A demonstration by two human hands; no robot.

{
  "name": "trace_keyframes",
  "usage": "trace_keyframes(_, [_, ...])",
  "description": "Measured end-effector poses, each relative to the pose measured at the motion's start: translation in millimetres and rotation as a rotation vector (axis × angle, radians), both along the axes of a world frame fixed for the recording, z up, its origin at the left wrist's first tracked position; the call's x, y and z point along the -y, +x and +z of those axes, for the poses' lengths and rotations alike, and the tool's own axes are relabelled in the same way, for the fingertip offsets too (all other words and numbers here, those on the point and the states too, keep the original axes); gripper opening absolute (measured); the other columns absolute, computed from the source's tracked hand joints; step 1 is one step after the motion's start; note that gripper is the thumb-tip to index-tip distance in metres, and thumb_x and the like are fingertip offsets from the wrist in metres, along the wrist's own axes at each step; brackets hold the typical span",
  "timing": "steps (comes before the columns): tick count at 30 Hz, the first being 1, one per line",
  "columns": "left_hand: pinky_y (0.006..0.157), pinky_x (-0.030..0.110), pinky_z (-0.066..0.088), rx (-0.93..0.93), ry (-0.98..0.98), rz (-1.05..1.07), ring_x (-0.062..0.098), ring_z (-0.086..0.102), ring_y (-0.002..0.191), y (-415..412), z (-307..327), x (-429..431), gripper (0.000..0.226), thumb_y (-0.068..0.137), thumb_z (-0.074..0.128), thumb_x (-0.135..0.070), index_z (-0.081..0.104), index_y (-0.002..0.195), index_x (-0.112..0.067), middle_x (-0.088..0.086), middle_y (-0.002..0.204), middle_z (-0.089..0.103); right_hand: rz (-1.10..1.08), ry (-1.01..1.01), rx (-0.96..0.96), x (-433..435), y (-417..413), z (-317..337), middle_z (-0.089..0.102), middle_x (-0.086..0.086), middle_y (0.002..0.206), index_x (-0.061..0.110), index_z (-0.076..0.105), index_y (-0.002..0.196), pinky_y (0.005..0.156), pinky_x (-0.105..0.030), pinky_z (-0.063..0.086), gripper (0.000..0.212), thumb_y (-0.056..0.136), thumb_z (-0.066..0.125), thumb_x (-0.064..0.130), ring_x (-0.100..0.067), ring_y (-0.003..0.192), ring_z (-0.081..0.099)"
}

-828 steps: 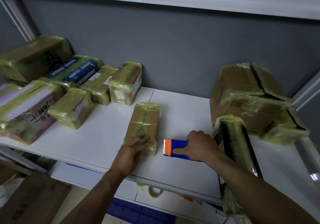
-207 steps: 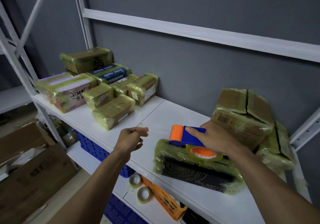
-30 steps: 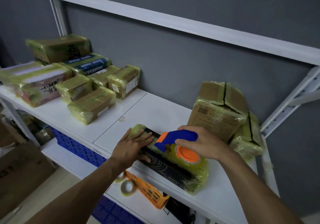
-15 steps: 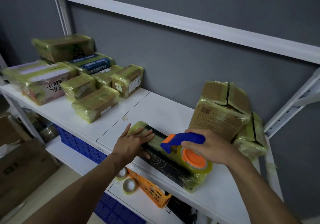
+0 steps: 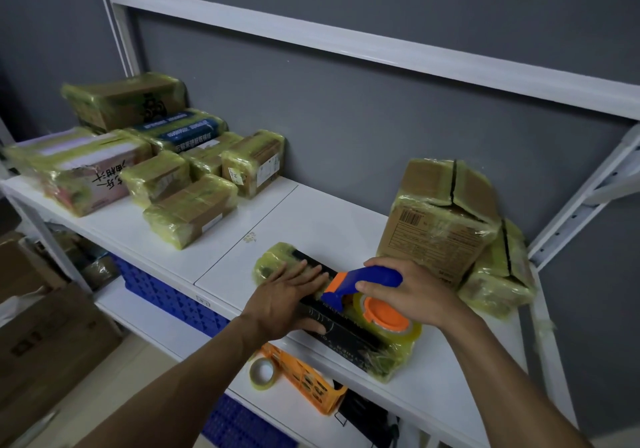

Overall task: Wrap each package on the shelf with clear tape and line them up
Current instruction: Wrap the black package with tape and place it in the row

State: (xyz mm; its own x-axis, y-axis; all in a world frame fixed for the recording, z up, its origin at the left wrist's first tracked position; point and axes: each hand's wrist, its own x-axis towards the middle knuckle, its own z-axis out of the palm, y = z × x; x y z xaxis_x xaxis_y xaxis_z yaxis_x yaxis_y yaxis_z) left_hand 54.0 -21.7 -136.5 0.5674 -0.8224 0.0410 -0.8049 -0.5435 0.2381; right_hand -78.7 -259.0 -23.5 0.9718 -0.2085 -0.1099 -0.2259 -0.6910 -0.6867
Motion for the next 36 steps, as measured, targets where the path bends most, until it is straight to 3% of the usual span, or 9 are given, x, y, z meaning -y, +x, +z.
trace_keyframes(4, [0.123, 0.036, -0.010, -0.012, -0.062, 0.048, 0.005, -0.011, 0.151, -3.6, -2.9, 4.1, 0.101, 0.074, 0.039, -0.089, 0.019, 0.160, -0.038, -0.018, 0.167, 0.011, -0.009, 0.042, 0.009, 1.1, -3.3, -0.2, 0.066, 0.023, 0.112, 0.048, 0.064, 0.125, 0.064, -0.006, 0.046, 0.049, 0.080, 0.075, 0.066, 0.013, 0.093, 0.061])
trace_keyframes(8, [0.124, 0.034, -0.006, -0.012, -0.039, 0.048, 0.005, -0.006, 0.154, -4.8, 3.1, 0.0, 0.101, 0.072, 0.033, -0.089, 0.019, 0.160, -0.040, -0.020, 0.167, 0.009, -0.004, 0.061, 0.017, 0.7, -5.3, 1.7, 0.068, 0.021, 0.111, 0.046, 0.066, 0.123, 0.066, -0.010, 0.050, 0.050, 0.077, 0.080, 0.062, 0.009, 0.093, 0.064])
trace_keyframes(14, [0.126, 0.034, -0.004, 0.002, -0.004, 0.044, 0.002, -0.004, 0.154, -1.1, 6.6, -2.3, 0.102, 0.072, 0.037, -0.089, 0.019, 0.159, -0.040, -0.024, 0.165, 0.007, -0.023, 0.041, 0.029, 11.5, -19.0, 9.5, 0.069, 0.028, 0.109, 0.053, 0.067, 0.117, 0.079, -0.020, 0.057, 0.054, 0.068, 0.078, 0.073, 0.007, 0.097, 0.066])
trace_keyframes(17, [0.125, 0.034, -0.005, 0.009, -0.007, 0.037, 0.001, -0.006, 0.153, 2.0, 4.7, -4.6, 0.101, 0.072, 0.034, -0.090, 0.019, 0.159, -0.041, -0.024, 0.165, 0.007, -0.031, 0.027, 0.026, 15.4, -29.6, 12.7, 0.066, 0.031, 0.111, 0.055, 0.066, 0.117, 0.075, -0.015, 0.055, 0.057, 0.064, 0.078, 0.076, 0.011, 0.098, 0.063])
trace_keyframes(21, [0.126, 0.035, -0.004, 0.037, -0.009, 0.022, 0.000, -0.007, 0.152, 3.5, 2.9, -6.2, 0.100, 0.073, 0.033, -0.092, 0.018, 0.159, -0.042, -0.025, 0.164, 0.006, -0.022, 0.013, 0.008, 12.3, -33.3, 11.2, 0.064, 0.032, 0.108, 0.063, 0.065, 0.104, 0.072, -0.012, 0.053, 0.042, 0.065, 0.078, 0.075, 0.011, 0.099, 0.061])
trace_keyframes(24, [0.128, 0.042, 0.003, 0.048, -0.014, 0.017, 0.001, -0.007, 0.152, 3.2, 1.8, -7.8, 0.102, 0.073, 0.033, -0.093, 0.016, 0.159, -0.041, -0.024, 0.164, 0.005, -0.021, -0.004, -0.020, 6.3, -29.2, 9.7, 0.065, 0.028, 0.107, 0.054, 0.067, 0.113, 0.067, -0.011, 0.050, 0.056, 0.062, 0.077, 0.075, 0.013, 0.092, 0.061])
trace_keyframes(30, [0.126, 0.039, -0.006, 0.051, -0.054, 0.069, 0.003, -0.008, 0.152, -11.4, 5.9, 1.9, 0.131, 0.056, 0.037, -0.107, 0.005, 0.161, -0.035, -0.022, 0.163, -0.003, -0.042, -0.045, -0.050, 0.0, -18.9, 11.0, 0.064, 0.024, 0.106, 0.053, 0.065, 0.107, 0.060, -0.008, 0.044, 0.049, 0.064, 0.076, 0.074, 0.011, 0.089, 0.061])
trace_keyframes(36, [0.124, 0.036, -0.008, 0.055, -0.076, 0.005, 0.003, -0.003, 0.154, -25.3, -1.0, 15.9, 0.110, 0.070, 0.038, -0.099, 0.021, 0.160, -0.038, -0.021, 0.166, 0.007, -0.066, -0.001, -0.034, 1.9, -23.9, 8.4, 0.064, 0.022, 0.112, 0.047, 0.069, 0.116, 0.067, -0.013, 0.048, 0.064, 0.059, 0.077, 0.076, 0.003, 0.094, 0.064])
